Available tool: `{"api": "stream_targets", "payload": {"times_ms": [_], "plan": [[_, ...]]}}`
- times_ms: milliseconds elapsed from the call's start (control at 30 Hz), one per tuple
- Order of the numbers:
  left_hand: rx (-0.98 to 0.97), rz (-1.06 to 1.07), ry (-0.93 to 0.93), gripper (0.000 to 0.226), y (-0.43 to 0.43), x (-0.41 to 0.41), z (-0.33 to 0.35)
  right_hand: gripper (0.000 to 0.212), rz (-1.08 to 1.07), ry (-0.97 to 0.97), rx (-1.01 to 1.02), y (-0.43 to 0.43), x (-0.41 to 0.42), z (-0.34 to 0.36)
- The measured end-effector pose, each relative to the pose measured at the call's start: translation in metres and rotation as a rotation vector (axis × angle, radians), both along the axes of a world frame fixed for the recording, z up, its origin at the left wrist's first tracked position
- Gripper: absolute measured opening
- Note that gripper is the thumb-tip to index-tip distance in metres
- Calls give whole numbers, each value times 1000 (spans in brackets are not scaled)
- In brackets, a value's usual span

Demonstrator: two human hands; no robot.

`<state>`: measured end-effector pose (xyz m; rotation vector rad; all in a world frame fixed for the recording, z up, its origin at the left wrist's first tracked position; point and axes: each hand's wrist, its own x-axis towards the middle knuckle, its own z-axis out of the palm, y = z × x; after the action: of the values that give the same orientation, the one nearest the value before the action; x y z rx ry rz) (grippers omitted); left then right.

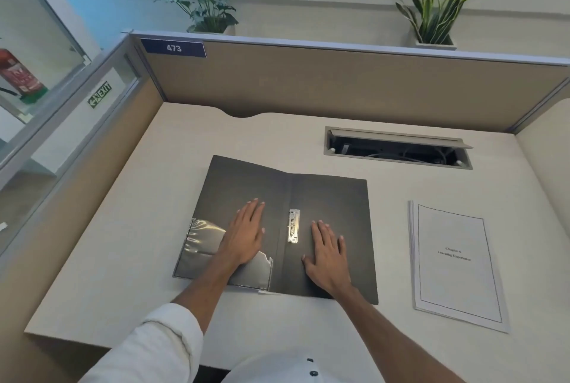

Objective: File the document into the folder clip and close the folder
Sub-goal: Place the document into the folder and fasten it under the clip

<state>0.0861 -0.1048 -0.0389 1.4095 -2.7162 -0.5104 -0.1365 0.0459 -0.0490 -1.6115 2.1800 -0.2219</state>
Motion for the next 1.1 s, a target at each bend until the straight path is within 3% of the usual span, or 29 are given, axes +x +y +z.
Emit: {"api": "stream_targets", "payload": {"times_ms": [133, 500, 867, 1100], "plan": [[131, -66, 24, 80, 7, -37, 2, 94, -30, 17, 19, -1, -20, -2], [211, -38, -34, 96, 17, -56, -15, 94, 25, -7, 170, -13, -57, -14], [302, -29, -84, 98, 13, -58, -20, 93, 24, 5, 198, -14, -56, -18], [435, -44, 26, 92, 4, -53, -4, 92, 33, 0, 202, -12, -56, -15]]}}
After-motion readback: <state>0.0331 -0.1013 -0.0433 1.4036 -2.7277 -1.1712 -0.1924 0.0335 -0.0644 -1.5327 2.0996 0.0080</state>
